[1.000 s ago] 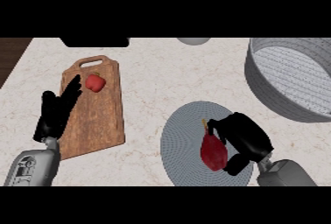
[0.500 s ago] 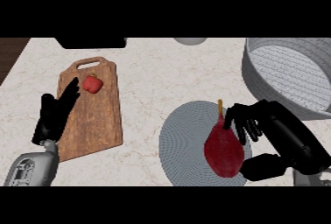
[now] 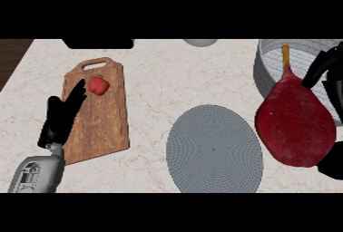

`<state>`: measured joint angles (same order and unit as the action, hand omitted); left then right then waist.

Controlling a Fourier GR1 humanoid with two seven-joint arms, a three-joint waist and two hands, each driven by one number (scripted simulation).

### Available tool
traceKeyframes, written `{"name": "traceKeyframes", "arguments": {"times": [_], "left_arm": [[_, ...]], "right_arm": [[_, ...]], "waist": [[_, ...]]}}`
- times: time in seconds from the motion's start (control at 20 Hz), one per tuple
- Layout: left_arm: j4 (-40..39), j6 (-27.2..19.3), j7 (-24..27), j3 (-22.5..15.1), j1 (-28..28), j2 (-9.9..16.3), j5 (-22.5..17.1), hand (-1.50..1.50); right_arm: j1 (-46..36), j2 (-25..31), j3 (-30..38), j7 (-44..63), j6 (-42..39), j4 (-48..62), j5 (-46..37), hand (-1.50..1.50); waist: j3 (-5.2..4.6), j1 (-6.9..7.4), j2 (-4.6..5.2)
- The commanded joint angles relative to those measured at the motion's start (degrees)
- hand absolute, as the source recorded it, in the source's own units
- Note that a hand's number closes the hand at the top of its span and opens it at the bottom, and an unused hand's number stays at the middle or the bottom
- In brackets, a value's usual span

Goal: Pick the pear from the placemat and place it in the basket

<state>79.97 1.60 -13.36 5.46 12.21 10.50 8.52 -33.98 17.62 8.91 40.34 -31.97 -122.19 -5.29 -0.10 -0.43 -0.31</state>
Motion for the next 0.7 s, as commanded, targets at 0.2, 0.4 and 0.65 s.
{"name": "traceKeyframes", "arguments": {"times": [0.2, 0.4, 0.65], "left_arm": [[-0.8, 2.4, 1.7, 1.7, -0.8, 1.9, -1.5, 0.0], [0.2, 0.7, 0.9, -0.5, -0.4, -0.4, 0.0, 0.0], [0.6, 0.4, -0.3, -1.3, 1.3, -0.7, 0.7, 0.0]], "right_arm": [[-17.1, 12.6, 9.9, 9.2, -2.9, 11.9, 8.1, 1.5], [-19.4, 19.5, 3.9, 5.0, -6.6, 17.1, -2.6, 1.5], [-17.7, 25.6, 0.4, -4.9, -7.6, 24.8, -13.0, 1.5]], "waist": [[0.04, 0.57, 0.23], [0.02, 1.29, 0.55], [0.1, 1.55, 0.72]]}}
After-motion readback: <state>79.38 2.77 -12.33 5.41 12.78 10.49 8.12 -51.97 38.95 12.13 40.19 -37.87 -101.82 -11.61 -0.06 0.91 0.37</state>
